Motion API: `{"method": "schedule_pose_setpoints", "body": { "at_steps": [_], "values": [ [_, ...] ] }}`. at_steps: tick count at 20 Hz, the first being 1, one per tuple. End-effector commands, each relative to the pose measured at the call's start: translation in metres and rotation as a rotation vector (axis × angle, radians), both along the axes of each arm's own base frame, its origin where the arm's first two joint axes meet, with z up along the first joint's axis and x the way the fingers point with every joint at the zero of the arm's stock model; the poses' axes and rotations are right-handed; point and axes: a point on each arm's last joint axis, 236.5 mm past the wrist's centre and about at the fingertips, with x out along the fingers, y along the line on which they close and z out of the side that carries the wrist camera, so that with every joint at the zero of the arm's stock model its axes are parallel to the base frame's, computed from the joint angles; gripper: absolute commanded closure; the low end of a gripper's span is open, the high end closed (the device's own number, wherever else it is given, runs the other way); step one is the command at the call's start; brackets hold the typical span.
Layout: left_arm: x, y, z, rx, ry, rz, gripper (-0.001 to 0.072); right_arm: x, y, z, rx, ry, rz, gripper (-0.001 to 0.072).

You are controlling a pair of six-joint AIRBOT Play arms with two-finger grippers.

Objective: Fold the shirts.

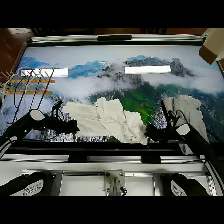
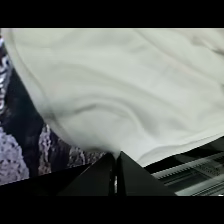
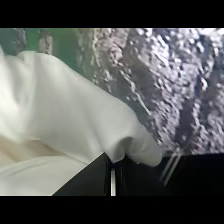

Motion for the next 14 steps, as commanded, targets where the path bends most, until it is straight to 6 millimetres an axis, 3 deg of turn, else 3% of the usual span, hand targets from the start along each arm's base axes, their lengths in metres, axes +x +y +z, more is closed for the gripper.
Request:
{"method": "schedule_pose_setpoints", "body": {
  "at_steps": [1,3,4,5,7,9,10,11,12,14],
  "values": [
    [0.017,0.002,0.03,-0.005,-0.096,-0.039,0.0672,0.024,0.009,0.041,0.013,-0.115,0.116,0.0652],
    [0.05,0.016,0.082,0.03,-0.253,-0.04,0.0673,0.044,0.011,0.101,-0.021,-0.249,0.216,0.0652],
    [0.067,0.027,0.12,0.043,-0.349,-0.028,0.0672,0.057,0.01,0.14,-0.04,-0.345,0.234,0.0652],
    [0.084,0.04,0.174,0.046,-0.465,-0.002,0.0673,0.073,0.008,0.19,-0.052,-0.469,0.225,0.0653],
    [0.102,0.069,0.301,0.075,-0.734,0.062,0.0672,0.099,-0.01,0.326,-0.086,-0.801,0.111,0.0653],
    [0.091,0.102,0.435,0.147,-1.042,0.155,0.0673,0.095,-0.042,0.451,-0.134,-1.085,-0.058,0.0653],
    [0.079,0.117,0.483,0.183,-1.146,0.212,0.0673,0.083,-0.059,0.496,-0.149,-1.168,-0.149,0.0653],
    [0.065,0.132,0.516,0.21,-1.204,0.279,0.0673,0.071,-0.071,0.522,-0.161,-1.195,-0.208,0.0653],
    [0.055,0.141,0.528,0.243,-1.215,0.307,0.0673,0.062,-0.076,0.528,-0.177,-1.178,-0.224,0.0652],
    [0.043,0.15,0.502,0.289,-1.094,0.283,0.0672,0.052,-0.072,0.504,-0.187,-1.061,-0.19,0.0652]
  ]
}}
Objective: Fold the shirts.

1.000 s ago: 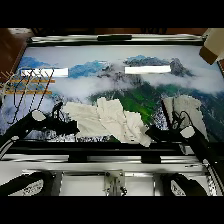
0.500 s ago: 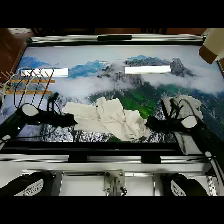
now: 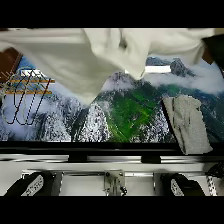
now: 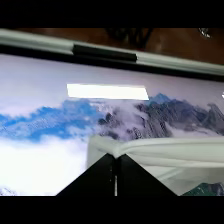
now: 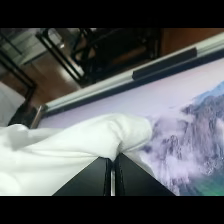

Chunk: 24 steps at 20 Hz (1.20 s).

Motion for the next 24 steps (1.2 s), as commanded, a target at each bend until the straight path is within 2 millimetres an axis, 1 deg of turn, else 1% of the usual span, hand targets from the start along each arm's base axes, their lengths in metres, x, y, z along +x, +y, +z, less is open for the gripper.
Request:
{"method": "schedule_pose_setpoints", "body": {
  "at_steps": [1,2,3,4,7,8,9,10,11,13,14,16,18,19,20,21,22,24],
  "values": [
    [-0.038,0.023,0.003,0.069,0.097,0.071,0.0672,-0.031,-0.011,0.009,-0.013,0.083,-0.052,0.0652],
    [-0.042,0.021,-0.016,0.07,0.176,0.048,0.0672,-0.036,-0.005,-0.009,-0.019,0.162,-0.018,0.0652],
    [-0.044,0.019,-0.027,0.067,0.217,0.036,0.0672,-0.041,0.0,-0.023,-0.026,0.227,0.012,0.0652],
    [-0.045,0.018,-0.031,0.062,0.229,0.029,0.0672,-0.047,0.005,-0.034,-0.029,0.277,0.038,0.0652],
    [-0.046,0.015,-0.03,0.057,0.226,0.02,0.0672,-0.068,0.021,-0.055,-0.05,0.387,0.132,0.0652],
    [-0.047,0.014,-0.03,0.058,0.228,0.016,0.0672,-0.075,0.024,-0.063,-0.067,0.423,0.156,0.0652],
    [-0.047,0.01,-0.033,0.058,0.234,0.003,0.0673,-0.083,0.024,-0.075,-0.098,0.47,0.178,0.0652],
    [-0.047,0.005,-0.038,0.055,0.246,-0.016,0.0672,-0.09,0.019,-0.089,-0.132,0.529,0.182,0.0652],
    [-0.047,-0.001,-0.045,0.052,0.264,-0.036,0.0673,-0.098,0.011,-0.109,-0.169,0.607,0.177,0.0652],
    [-0.051,-0.011,-0.071,0.051,0.326,-0.074,0.0673,-0.116,-0.006,-0.152,-0.231,0.788,0.171,0.0652],
    [-0.054,-0.016,-0.092,0.042,0.375,-0.093,0.0673,-0.127,-0.007,-0.173,-0.235,0.863,0.185,0.0652],
    [-0.065,-0.032,-0.141,0.018,0.475,-0.142,0.0673,-0.144,0.0,-0.216,-0.192,0.962,0.22,0.0651],
    [-0.073,-0.048,-0.191,-0.021,0.526,-0.162,0.0673,-0.155,0.002,-0.266,-0.157,1.031,0.206,0.0651],
    [-0.075,-0.054,-0.213,-0.038,0.539,-0.164,0.0673,-0.157,0.002,-0.289,-0.139,1.058,0.195,0.0651],
    [-0.076,-0.061,-0.234,-0.063,0.553,-0.163,0.0673,-0.152,0.002,-0.31,-0.115,1.069,0.177,0.0651],
    [-0.077,-0.069,-0.25,-0.085,0.565,-0.174,0.0673,-0.14,0.0,-0.324,-0.086,1.051,0.139,0.0651],
    [-0.077,-0.078,-0.265,-0.106,0.575,-0.19,0.0673,-0.121,-0.003,-0.335,-0.058,1.006,0.089,0.0651],
    [-0.074,-0.093,-0.289,-0.112,0.581,-0.212,0.0673,-0.08,-0.013,-0.346,-0.006,0.904,-0.008,0.0651]
  ]
}}
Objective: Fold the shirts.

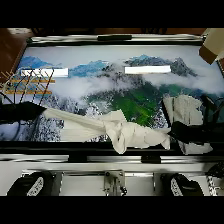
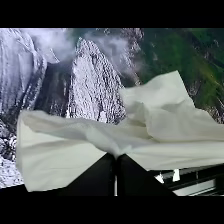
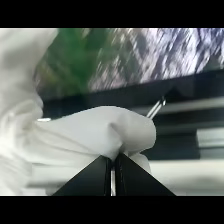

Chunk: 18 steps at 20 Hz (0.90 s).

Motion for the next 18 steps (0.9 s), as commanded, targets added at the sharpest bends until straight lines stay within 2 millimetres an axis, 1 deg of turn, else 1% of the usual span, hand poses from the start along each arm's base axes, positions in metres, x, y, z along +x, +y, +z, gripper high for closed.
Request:
{"method": "schedule_pose_setpoints", "body": {
  "at_steps": [1,3,4,5,7,9,10,11,12,14,15,16,17,18],
  "values": [
    [0.004,-0.025,-0.049,-0.045,0.007,-0.003,0.0673,0.062,-0.014,-0.031,0.019,-0.153,-0.178,0.0651],
    [0.014,-0.029,-0.065,-0.074,0.018,0.051,0.0672,0.102,-0.023,-0.036,0.039,-0.232,-0.255,0.0651],
    [0.022,-0.027,-0.071,-0.095,0.033,0.097,0.0672,0.119,-0.026,-0.042,0.054,-0.253,-0.292,0.0651],
    [0.031,-0.024,-0.078,-0.116,0.054,0.146,0.0672,0.131,-0.028,-0.051,0.073,-0.252,-0.325,0.0651],
    [0.046,-0.021,-0.095,-0.141,0.104,0.214,0.0672,0.147,-0.026,-0.077,0.127,-0.202,-0.388,0.0651],
    [0.05,-0.021,-0.12,-0.133,0.177,0.23,0.0672,0.152,-0.017,-0.104,0.185,-0.126,-0.423,0.0648],
    [0.05,-0.022,-0.131,-0.132,0.212,0.233,0.0671,0.154,-0.012,-0.111,0.205,-0.111,-0.404,0.0566],
    [0.051,-0.024,-0.139,-0.144,0.247,0.239,0.0671,0.154,-0.007,-0.111,0.21,-0.122,-0.36,0.0311],
    [0.051,-0.025,-0.146,-0.147,0.266,0.241,0.0671,0.154,-0.004,-0.106,0.203,-0.141,-0.309,0.0206],
    [0.052,-0.024,-0.15,-0.123,0.257,0.212,0.0672,0.145,0.001,-0.091,0.168,-0.148,-0.195,0.0206],
    [0.052,-0.024,-0.15,-0.111,0.245,0.196,0.0671,0.133,0.001,-0.087,0.141,-0.122,-0.14,0.0206],
    [0.052,-0.024,-0.15,-0.105,0.24,0.187,0.0671,0.116,0.005,-0.09,0.129,-0.065,-0.092,0.0206],
    [0.052,-0.024,-0.15,-0.102,0.237,0.182,0.0671,0.092,0.014,-0.1,0.142,0.025,-0.042,0.0206],
    [0.052,-0.024,-0.15,-0.101,0.236,0.182,0.0671,0.072,0.026,-0.113,0.158,0.092,-0.01,0.0146]
  ]
}}
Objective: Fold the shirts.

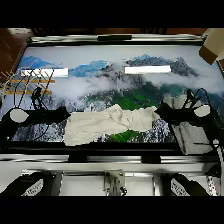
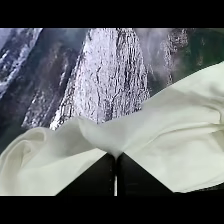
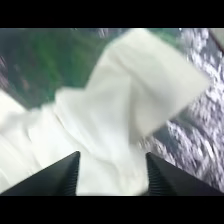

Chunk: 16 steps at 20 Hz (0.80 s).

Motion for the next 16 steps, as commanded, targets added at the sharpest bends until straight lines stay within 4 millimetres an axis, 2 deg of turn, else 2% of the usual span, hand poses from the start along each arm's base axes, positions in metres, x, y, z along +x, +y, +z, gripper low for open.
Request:
{"method": "schedule_pose_setpoints", "body": {
  "at_steps": [1,2,4,8,10,11,13,14,15,16],
  "values": [
    [0.001,0.0,-0.004,0.012,-0.004,-0.02,0.0671,-0.064,0.033,-0.03,0.029,0.184,0.167,0.0083],
    [0.001,0.0,-0.004,0.014,-0.006,-0.024,0.0671,-0.071,0.043,-0.043,0.038,0.193,0.158,0.0083],
    [0.001,0.0,-0.004,0.013,-0.006,-0.023,0.0671,-0.071,0.055,-0.057,0.034,0.174,0.122,0.0082],
    [0.001,0.0,-0.004,0.013,-0.006,-0.024,0.0672,-0.061,0.066,-0.074,0.02,0.17,0.08,0.0082],
    [0.0,-0.001,-0.004,0.013,-0.003,-0.025,0.0672,-0.049,0.068,-0.08,0.032,0.15,0.03,0.0086],
    [0.0,-0.001,-0.004,0.012,-0.003,-0.025,0.0671,-0.041,0.064,-0.079,0.02,0.128,0.002,0.0183],
    [0.0,-0.001,-0.004,0.013,-0.003,-0.025,0.0671,-0.024,0.059,-0.075,0.03,0.082,-0.071,0.0518],
    [0.0,-0.001,-0.004,0.013,-0.004,-0.025,0.0671,-0.019,0.061,-0.072,0.054,0.078,-0.1,0.0542],
    [0.001,0.0,-0.003,0.012,-0.006,-0.025,0.0671,-0.016,0.066,-0.065,0.07,0.072,-0.086,0.0613],
    [0.002,-0.001,0.001,0.015,-0.018,-0.033,0.0672,-0.014,0.071,-0.054,0.073,0.065,-0.037,0.0652]
  ]
}}
